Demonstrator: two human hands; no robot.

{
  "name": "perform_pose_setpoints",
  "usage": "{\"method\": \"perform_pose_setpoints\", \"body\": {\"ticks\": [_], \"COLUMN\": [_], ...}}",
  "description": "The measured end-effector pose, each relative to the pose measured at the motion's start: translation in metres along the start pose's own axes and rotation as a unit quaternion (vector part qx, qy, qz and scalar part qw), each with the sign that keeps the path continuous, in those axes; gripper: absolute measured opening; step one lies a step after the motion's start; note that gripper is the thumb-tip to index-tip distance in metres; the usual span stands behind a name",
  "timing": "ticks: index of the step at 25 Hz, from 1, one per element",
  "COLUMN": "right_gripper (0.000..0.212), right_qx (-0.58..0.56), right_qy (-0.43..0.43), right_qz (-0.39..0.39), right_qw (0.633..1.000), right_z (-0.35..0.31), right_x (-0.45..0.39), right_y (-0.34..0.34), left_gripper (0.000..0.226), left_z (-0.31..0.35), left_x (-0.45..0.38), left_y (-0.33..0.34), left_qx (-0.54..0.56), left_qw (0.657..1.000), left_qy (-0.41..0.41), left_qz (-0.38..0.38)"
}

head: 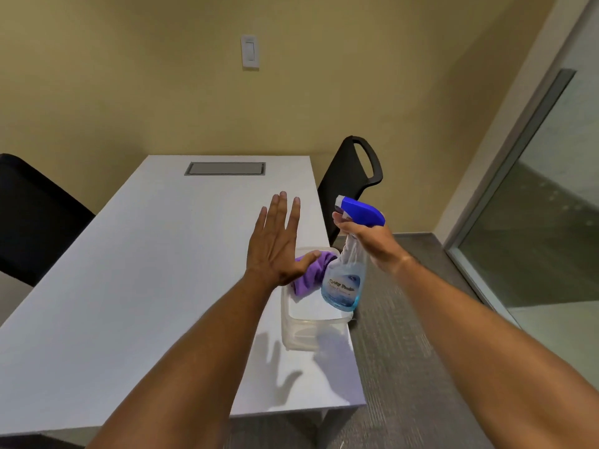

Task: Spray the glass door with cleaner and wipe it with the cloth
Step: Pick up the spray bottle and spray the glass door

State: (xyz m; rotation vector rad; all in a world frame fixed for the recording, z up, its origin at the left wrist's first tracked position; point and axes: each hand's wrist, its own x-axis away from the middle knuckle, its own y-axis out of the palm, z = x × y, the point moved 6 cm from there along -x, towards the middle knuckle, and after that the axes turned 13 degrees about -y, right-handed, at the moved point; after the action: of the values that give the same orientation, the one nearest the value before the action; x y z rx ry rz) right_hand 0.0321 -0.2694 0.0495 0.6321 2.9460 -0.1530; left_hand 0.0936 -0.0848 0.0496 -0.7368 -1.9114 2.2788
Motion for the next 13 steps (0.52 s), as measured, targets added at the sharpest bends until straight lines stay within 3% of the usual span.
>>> {"method": "perform_pose_setpoints", "body": {"ticks": [6, 13], "right_gripper": [0.046, 0.034], "right_qx": [-0.018, -0.007], "right_qy": [-0.043, -0.096], "right_qz": [0.01, 0.117], "right_qw": [0.999, 0.988], "right_z": [-0.047, -0.092], "right_x": [0.004, 0.04], "right_y": [-0.042, -0.138], "left_gripper": [0.107, 0.106], "left_z": [0.045, 0.147], "left_x": [-0.019, -0.031], "left_y": [-0.04, -0.079], "left_qx": [-0.008, 0.047], "left_qw": [0.997, 0.978], "left_qy": [0.063, 0.179], "left_qz": [0.053, 0.097]}}
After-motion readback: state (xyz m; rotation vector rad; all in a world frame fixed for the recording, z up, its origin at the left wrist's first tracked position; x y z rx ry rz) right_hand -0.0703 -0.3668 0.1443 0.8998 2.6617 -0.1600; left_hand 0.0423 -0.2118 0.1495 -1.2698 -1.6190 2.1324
